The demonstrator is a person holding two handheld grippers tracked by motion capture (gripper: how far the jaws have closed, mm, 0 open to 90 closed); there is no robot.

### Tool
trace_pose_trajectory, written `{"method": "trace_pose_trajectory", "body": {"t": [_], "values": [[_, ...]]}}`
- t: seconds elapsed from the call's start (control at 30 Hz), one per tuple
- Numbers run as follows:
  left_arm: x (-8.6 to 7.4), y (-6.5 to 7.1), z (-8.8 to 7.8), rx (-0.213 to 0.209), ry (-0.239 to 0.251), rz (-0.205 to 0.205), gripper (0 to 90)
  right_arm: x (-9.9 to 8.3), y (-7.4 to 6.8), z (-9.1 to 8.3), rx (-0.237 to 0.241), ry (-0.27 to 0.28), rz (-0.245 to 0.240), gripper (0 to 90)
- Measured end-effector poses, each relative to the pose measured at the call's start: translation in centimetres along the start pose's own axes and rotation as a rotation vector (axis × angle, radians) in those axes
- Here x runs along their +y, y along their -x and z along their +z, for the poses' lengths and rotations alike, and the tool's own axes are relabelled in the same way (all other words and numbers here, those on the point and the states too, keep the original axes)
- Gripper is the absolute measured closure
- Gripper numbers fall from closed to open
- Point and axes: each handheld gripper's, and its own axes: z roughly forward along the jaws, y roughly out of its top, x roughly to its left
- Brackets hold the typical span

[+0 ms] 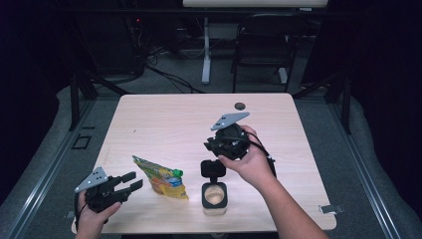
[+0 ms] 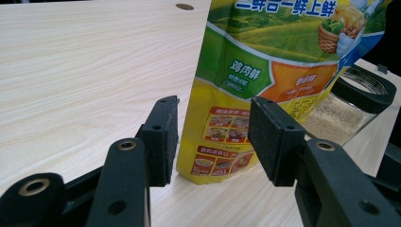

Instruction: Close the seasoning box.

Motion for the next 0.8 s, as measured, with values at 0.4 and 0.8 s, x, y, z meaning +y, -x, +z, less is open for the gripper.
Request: {"method": "trace_pose_trajectory", "body": {"t": [0.4,0.8], "values": [[0.1,-0.3,-0.1,-0.011,-0.005,-0.003,53.7,-1.3,2.2,0.7,-0.068,-0.029,0.061,83.3],[0.1,-0.4,-0.3,-0.004,0.001,-0.005,53.7,-2.4,2.0,2.3,-0.034,-0.066,0.077,87.0]]}}
